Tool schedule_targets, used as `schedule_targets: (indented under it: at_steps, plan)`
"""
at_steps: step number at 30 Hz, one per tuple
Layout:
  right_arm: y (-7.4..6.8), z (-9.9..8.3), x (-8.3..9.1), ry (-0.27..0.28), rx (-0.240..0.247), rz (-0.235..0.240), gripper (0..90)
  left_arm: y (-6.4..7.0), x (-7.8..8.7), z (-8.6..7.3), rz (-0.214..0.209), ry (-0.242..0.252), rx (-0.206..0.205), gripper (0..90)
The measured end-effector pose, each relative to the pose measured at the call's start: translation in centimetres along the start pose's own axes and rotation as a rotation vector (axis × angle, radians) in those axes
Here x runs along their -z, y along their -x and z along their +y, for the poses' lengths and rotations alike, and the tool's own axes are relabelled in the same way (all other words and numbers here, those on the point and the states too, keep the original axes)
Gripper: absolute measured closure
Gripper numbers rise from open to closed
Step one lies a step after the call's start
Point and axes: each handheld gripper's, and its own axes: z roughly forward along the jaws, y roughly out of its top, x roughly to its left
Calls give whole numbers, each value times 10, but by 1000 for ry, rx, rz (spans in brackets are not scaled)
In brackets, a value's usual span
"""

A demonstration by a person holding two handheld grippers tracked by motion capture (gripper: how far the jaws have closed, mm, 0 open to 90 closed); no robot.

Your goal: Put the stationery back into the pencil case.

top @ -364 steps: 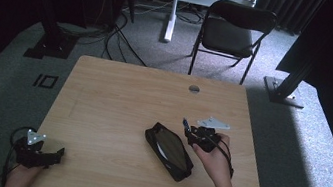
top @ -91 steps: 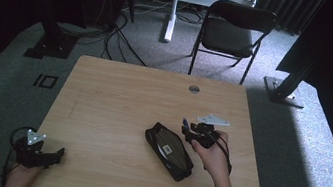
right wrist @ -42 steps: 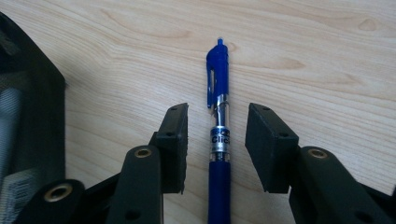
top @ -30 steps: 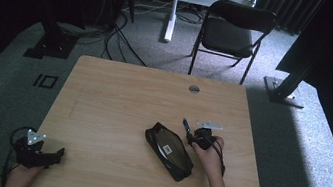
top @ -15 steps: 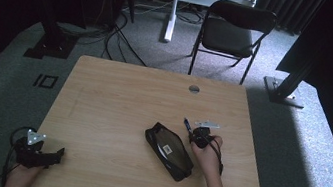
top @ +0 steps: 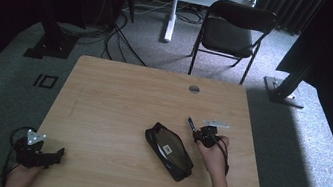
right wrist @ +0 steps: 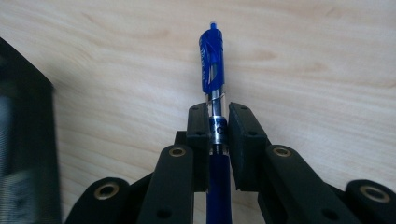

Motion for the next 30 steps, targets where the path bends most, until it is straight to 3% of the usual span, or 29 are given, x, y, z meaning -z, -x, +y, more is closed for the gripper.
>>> schedule_targets:
  at_steps: [11, 30]
  plan:
    - [-7, 15, 30, 59, -8, 31, 793, 0, 0, 0, 0, 0, 0, 3]
    - [-37, 31, 72, 146, 86, 91, 794, 0, 0, 0, 0, 0, 0, 3]
